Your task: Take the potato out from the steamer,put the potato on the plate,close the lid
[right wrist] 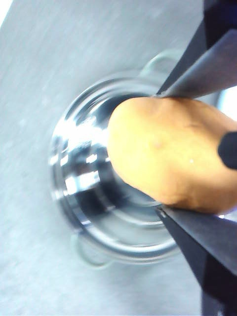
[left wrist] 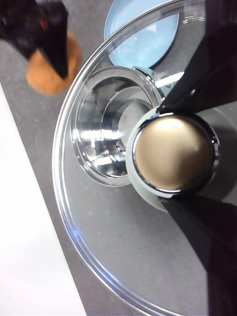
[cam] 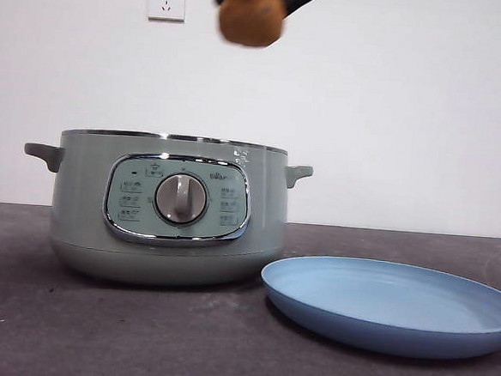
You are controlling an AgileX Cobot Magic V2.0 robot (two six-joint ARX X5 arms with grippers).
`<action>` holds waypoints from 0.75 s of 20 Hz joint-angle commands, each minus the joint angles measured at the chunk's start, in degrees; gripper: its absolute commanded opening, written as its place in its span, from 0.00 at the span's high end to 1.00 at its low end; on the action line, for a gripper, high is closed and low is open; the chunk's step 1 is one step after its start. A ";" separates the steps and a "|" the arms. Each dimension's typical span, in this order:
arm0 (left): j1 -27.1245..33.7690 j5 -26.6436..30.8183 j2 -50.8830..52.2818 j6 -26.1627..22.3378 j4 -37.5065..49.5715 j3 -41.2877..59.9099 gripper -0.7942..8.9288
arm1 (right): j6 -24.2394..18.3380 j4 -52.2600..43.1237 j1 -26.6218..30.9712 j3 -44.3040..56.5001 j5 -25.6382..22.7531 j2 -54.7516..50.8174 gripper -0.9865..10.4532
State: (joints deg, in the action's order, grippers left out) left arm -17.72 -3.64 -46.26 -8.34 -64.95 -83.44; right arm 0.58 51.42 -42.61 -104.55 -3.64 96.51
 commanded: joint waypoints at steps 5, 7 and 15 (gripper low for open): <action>0.15 -2.64 0.66 0.37 3.63 -0.28 0.93 | -1.18 1.97 2.14 11.26 -1.27 -8.11 0.93; 0.15 -2.64 0.63 0.39 3.65 -0.28 0.93 | -0.13 -2.27 2.99 19.52 -1.14 -11.50 0.93; 0.13 -2.84 -1.09 0.39 3.48 -0.28 0.93 | 2.93 -17.75 8.98 46.03 5.20 -17.77 0.92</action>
State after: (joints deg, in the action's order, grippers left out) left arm -17.74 -6.20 -47.90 -8.34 -64.25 -83.44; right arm 2.59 34.24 -33.58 -59.16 1.08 78.74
